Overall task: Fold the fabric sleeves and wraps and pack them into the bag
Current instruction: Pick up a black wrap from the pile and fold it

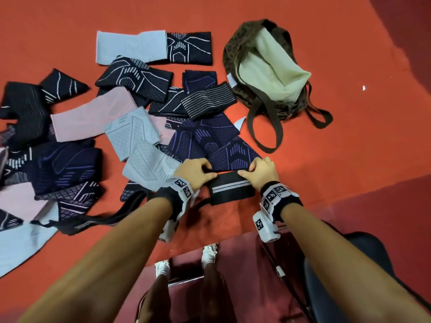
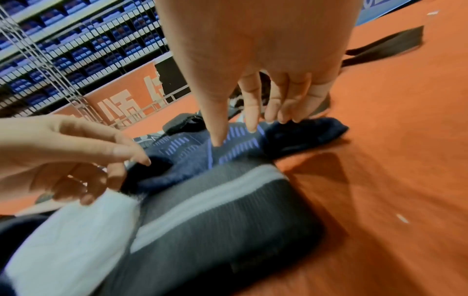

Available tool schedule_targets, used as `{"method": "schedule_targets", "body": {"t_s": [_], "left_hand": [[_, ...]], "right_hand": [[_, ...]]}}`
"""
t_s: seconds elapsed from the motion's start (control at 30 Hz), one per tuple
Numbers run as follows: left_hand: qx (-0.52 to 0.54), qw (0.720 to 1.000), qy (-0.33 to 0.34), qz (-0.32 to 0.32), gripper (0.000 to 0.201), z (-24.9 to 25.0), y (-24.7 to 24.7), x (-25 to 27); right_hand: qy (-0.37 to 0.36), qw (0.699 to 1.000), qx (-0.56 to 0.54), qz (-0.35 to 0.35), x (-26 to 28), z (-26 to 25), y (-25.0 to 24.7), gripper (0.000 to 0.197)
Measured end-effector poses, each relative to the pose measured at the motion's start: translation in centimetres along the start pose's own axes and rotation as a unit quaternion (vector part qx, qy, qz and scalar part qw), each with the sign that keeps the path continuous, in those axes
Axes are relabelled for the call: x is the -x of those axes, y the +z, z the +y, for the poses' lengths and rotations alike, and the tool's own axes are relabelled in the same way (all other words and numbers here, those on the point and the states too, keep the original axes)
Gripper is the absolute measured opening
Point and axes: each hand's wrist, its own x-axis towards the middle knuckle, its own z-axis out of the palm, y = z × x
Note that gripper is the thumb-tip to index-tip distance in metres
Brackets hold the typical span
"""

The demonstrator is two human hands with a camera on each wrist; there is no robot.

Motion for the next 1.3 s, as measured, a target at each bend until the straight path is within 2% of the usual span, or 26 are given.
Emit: {"method": "schedule_targets", "body": {"t_s": [0.1,0.2,0.3,0.4,0.57,0.7,0.8,0.93,1.03,1.13,1.2,1.3], "left_hand": [[0.078,0.994,0.002,0.072,0.022,0.8,-4.4,-1.3],[0.144,0.981,0.0,0.131,0.032,1.2,-8.1,-4.1],[0.171,0.972,-0.011,0.16,0.041,1.0,-10.1,-6.4],[0.158,0.974,-0.039,0.158,0.048,0.3,-10.6,-8.3],[0.2,0.964,-0.091,0.152,0.06,-1.0,-10.1,-12.0],[0.227,0.96,-0.103,0.128,0.064,-1.5,-9.7,-14.5],[0.232,0.957,-0.124,0.126,0.057,-2.0,-9.2,-15.8],[0.258,0.95,-0.127,0.124,0.035,-2.7,-9.0,-16.2],[0.306,0.938,-0.115,0.112,0.02,-2.7,-9.4,-15.7],[0.351,0.923,-0.106,0.116,0.018,-2.7,-10.2,-14.9],[0.382,0.911,-0.109,0.112,0.022,-2.6,-10.9,-14.3],[0.436,0.886,-0.101,0.118,0.022,-2.6,-12.0,-13.2]], "right_hand": [[-0.051,0.998,-0.035,0.02,-1.4,-2.8,-1.8,0.035],[-0.089,0.993,-0.077,0.031,-3.8,-6.2,-3.7,0.046],[-0.102,0.99,-0.096,0.028,-6.7,-9.0,-4.8,0.053],[-0.11,0.99,-0.088,0.027,-9.6,-10.7,-5.0,0.057],[-0.103,0.992,-0.072,0.011,-14.9,-12.4,-4.1,0.062],[-0.107,0.992,-0.059,0.023,-19.6,-12.3,-2.7,0.075],[-0.105,0.994,-0.02,0.014,-20.0,-13.0,-3.1,0.081],[-0.083,0.996,0.02,0.026,-20.0,-13.3,-2.9,0.089],[-0.066,0.998,0.008,0.022,-19.8,-13.7,-2.4,0.074],[-0.057,0.992,-0.114,0.015,-19.2,-14.0,-2.2,0.052],[-0.051,0.977,-0.204,0.024,-18.3,-14.3,-2.6,0.034],[-0.031,0.942,-0.333,0.037,-16.9,-14.4,-3.7,0.024]]}}
